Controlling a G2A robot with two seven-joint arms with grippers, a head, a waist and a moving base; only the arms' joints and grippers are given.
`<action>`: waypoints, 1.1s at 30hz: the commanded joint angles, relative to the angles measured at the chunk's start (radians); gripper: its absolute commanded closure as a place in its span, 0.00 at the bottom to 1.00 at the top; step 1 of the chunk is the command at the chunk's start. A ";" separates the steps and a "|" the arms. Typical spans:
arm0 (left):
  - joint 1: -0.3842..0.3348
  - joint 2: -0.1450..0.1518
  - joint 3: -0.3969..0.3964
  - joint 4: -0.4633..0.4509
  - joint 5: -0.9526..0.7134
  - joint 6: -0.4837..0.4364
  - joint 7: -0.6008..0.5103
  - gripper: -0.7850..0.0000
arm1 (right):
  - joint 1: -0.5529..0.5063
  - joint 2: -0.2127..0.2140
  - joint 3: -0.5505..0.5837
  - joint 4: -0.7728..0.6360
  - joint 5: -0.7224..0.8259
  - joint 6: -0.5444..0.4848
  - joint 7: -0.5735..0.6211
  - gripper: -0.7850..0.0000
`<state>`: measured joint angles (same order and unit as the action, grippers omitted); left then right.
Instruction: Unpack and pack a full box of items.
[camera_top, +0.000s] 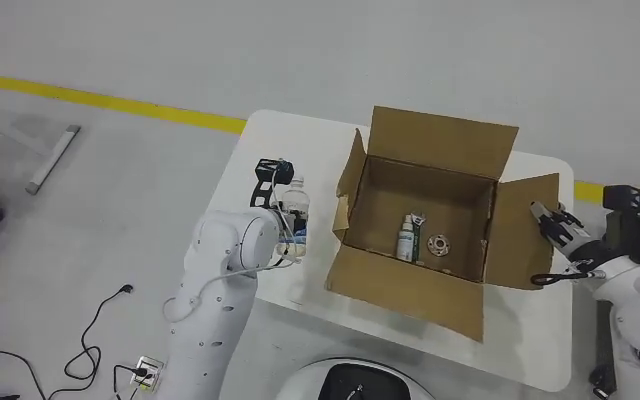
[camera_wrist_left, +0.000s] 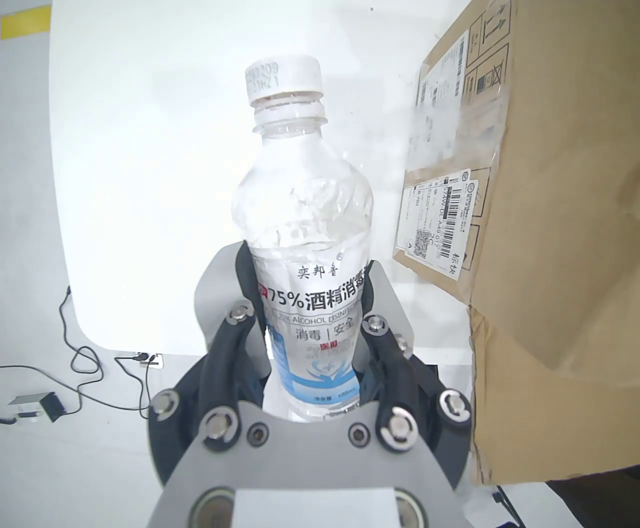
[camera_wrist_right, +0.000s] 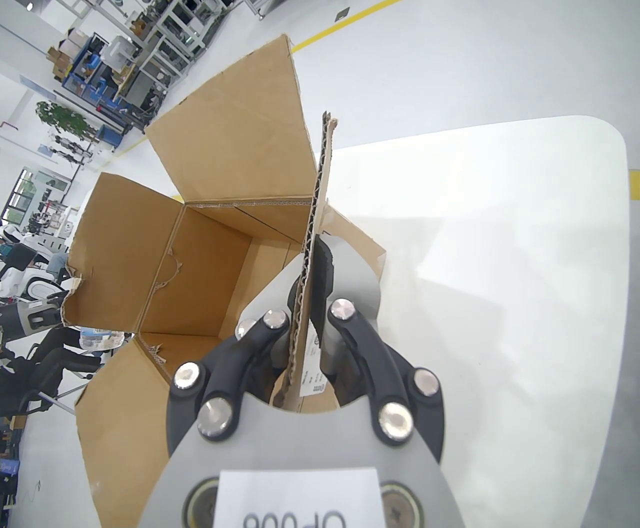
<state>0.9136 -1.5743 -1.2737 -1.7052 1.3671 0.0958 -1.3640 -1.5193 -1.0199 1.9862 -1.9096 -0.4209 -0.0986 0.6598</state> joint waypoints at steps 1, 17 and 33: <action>0.000 0.000 0.000 0.000 0.000 0.000 0.000 1.00 | 0.000 0.000 0.000 0.000 0.000 0.000 0.000 1.00; 0.046 0.023 -0.002 0.000 0.051 -0.186 0.009 1.00 | -0.015 0.022 0.105 -0.017 0.037 -0.105 0.165 1.00; 0.043 0.029 0.076 0.217 0.094 -0.220 0.224 1.00 | 0.008 0.046 0.106 -0.001 0.061 -0.087 0.268 0.00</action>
<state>0.9637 -1.5452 -1.2035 -1.5152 1.4536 -0.1249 -1.1557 -1.5134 -0.9750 2.0905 -1.9118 -0.3685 -0.1911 0.9289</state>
